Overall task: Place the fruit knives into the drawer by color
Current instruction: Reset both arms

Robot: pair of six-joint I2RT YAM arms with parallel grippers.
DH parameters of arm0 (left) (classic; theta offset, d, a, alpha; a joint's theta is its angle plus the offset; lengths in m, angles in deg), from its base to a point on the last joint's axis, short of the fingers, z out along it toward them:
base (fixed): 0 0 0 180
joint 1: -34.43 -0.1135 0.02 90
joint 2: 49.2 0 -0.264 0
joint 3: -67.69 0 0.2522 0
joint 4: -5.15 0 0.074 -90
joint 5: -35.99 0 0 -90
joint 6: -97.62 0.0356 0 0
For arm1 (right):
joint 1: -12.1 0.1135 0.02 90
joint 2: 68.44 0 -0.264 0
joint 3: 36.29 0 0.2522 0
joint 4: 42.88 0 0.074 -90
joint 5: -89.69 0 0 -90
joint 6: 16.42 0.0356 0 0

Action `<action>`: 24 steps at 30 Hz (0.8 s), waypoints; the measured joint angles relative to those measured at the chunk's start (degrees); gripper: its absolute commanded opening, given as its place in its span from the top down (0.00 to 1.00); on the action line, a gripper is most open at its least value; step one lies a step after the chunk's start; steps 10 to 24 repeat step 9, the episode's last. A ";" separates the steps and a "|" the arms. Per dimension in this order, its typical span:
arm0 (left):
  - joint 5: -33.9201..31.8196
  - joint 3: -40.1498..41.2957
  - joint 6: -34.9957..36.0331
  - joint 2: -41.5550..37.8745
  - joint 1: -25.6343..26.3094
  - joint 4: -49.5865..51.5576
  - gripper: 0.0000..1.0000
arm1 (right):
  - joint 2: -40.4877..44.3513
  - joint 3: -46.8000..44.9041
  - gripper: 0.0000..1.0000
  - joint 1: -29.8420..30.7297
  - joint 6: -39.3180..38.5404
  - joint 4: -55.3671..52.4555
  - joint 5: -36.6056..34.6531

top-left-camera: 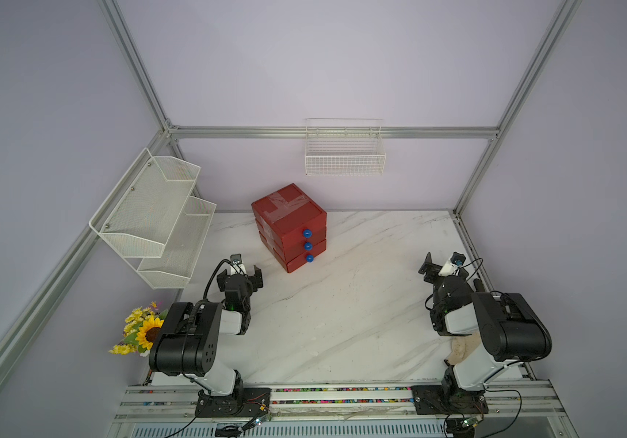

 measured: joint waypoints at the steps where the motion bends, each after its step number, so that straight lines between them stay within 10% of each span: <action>1: 0.04 0.00 0.00 0.09 0.00 -0.07 0.00 | 0.00 0.00 0.03 0.00 0.00 0.00 0.00; 24: 0.17 0.00 0.00 0.42 0.00 -0.07 0.00 | 0.00 0.00 0.03 0.00 0.00 0.02 0.00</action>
